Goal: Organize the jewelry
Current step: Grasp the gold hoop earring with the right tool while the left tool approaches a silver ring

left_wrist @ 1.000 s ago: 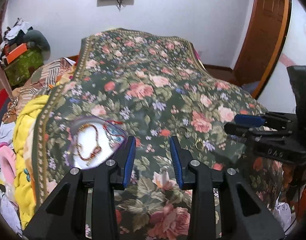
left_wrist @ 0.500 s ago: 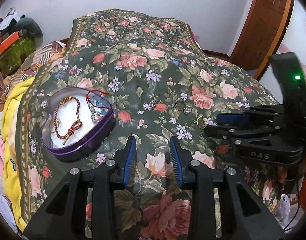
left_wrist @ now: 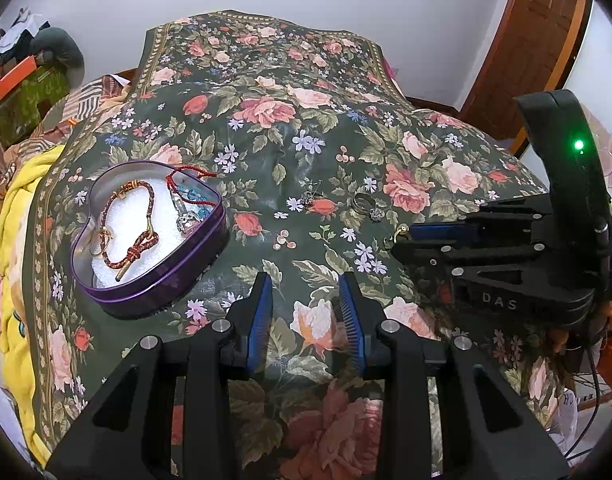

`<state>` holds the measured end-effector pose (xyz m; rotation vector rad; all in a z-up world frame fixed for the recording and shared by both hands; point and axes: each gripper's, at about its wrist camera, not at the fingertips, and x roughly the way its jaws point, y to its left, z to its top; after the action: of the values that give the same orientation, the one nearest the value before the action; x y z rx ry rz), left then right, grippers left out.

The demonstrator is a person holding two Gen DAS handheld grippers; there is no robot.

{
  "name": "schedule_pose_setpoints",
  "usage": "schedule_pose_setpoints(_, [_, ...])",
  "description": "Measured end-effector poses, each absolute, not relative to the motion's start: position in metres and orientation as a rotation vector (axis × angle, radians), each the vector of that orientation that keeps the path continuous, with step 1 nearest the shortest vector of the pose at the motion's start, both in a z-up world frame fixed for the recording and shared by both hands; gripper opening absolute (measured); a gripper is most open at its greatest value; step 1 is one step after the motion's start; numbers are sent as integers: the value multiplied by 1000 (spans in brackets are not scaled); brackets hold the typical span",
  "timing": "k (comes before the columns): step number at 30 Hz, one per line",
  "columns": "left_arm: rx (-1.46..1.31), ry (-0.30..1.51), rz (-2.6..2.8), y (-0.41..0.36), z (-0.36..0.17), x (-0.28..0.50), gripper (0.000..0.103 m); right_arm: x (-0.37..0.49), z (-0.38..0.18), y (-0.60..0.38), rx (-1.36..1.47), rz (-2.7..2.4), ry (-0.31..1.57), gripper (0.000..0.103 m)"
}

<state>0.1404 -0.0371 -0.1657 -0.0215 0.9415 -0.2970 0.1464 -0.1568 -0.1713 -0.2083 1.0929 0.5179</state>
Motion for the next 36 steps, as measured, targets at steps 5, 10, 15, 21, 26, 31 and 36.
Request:
schedule_pose_setpoints(5, [-22,940,-304,-38,-163,140,34,141,-166,-161,-196,503,1067,18])
schedule_pose_setpoints(10, [-20,942,-324,-46,-160,144,34,134,-152,-172,-159,483,1016,18])
schedule_pose_setpoints(15, [-11,947,-362,-63,-160,156,34,133,-139,-191,-109,444,955,18])
schedule_pose_setpoints(21, [-30,981,-412,-88,-169,179,34,136,-128,-215,-57,399,905,18])
schedule_pose_setpoints(26, [-27,1024,-418,-105,-180,195,34,137,-129,-228,-23,390,897,18])
schedule_pose_setpoints(31, [-10,1048,-405,-115,-188,206,30,137,-134,-234,-3,397,898,18])
schedule_pose_setpoints(36, [0,1065,-419,-121,-193,211,10,138,-136,-237,20,407,895,18])
